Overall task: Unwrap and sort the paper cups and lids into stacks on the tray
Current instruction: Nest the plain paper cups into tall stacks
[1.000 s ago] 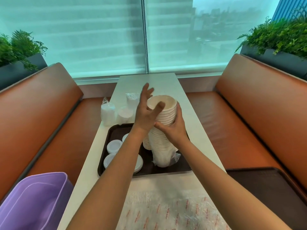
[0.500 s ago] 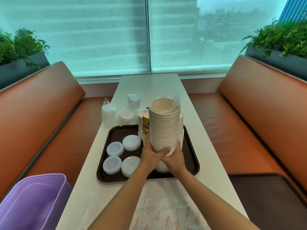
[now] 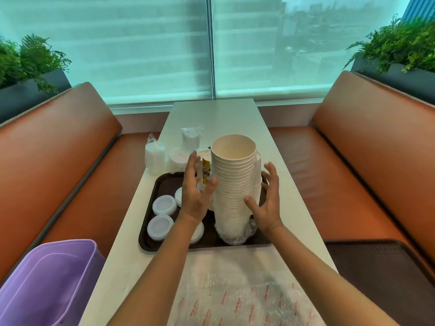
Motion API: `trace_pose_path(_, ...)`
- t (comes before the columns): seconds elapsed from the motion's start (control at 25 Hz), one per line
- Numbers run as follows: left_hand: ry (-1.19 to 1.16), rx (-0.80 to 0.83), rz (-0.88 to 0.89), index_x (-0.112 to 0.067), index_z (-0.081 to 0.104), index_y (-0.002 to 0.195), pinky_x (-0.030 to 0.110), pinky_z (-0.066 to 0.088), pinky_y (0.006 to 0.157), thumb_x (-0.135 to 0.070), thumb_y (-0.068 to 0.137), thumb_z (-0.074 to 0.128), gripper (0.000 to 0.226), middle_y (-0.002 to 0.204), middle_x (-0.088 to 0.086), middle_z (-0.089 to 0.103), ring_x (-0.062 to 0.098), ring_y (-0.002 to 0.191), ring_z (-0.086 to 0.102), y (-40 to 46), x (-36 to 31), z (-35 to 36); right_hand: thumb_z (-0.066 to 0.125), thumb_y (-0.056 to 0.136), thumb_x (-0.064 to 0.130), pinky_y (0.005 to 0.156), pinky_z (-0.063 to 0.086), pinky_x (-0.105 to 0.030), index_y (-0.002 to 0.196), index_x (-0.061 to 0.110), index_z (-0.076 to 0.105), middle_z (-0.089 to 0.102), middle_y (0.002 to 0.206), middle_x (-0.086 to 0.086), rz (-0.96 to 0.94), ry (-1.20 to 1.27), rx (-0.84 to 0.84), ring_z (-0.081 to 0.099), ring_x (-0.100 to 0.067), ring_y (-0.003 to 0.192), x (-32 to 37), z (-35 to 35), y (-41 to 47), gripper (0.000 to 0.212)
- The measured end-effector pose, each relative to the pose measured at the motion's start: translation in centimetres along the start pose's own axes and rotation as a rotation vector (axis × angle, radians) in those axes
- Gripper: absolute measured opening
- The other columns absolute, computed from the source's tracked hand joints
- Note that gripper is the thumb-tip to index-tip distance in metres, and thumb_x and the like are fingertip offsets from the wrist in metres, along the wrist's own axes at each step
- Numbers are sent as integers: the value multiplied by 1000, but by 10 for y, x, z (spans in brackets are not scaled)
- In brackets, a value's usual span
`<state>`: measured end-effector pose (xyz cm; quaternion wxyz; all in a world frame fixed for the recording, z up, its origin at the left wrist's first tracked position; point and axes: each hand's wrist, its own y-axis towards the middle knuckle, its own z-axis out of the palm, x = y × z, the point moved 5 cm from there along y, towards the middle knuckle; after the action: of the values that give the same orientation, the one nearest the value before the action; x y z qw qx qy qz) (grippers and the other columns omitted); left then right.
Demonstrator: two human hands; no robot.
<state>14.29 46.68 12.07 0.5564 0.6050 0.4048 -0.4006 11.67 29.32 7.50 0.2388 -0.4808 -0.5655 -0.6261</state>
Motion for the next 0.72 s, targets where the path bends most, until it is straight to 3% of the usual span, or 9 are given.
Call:
trace_pose_path(0.08,31,10,88,-33,20,138,13,34,101,-93,48,50,112,144,-1,34,12,132,35,23,-41,8,57,77,69,105,38,-40,141,24,27,32,144,8,-123,-10,-80,38,-15,132,41,-1,23,84)
trace_pose_path(0.16,92,99,100,-36,17,138,18,35,101,-92,45,54,115,144,1,36,15,130,39,37,-55,18,59,84,48,105,39,-37,133,14,45,41,139,0,-347,-108,-110,42,-18,129,86,-6,41,61)
trace_pose_path(0.24,124,193,67,-35,16,141,27,39,104,-84,44,66,120,138,4,44,17,126,47,41,-45,24,58,85,29,99,43,-32,118,5,60,57,123,-8,-534,-276,37,53,-20,116,122,-7,59,42)
trace_pose_path(0.32,125,257,12,-28,23,144,34,41,105,-66,44,81,121,133,2,52,14,123,51,37,-30,27,58,85,26,87,45,-27,111,9,66,67,106,-4,-434,-462,338,60,-18,100,139,-2,70,32)
trace_pose_path(0.44,135,192,-29,-25,42,131,24,47,93,-48,43,81,99,119,-11,58,3,110,56,32,-23,27,59,90,26,78,39,-29,108,14,69,70,96,-5,-272,-778,658,59,-24,94,140,7,72,24)
trace_pose_path(0.64,131,120,-70,-22,45,128,17,47,80,-31,55,84,83,114,-6,59,9,101,57,27,-31,29,49,94,24,78,45,-34,115,18,64,67,107,-7,-331,-1126,750,60,-27,99,158,19,72,27)
trace_pose_path(0.72,151,92,-73,-18,43,130,20,46,81,-21,62,86,80,114,-4,58,12,101,57,27,-31,28,45,95,22,72,39,-31,120,19,58,64,112,-8,-380,-1244,764,59,-29,101,162,25,72,28)
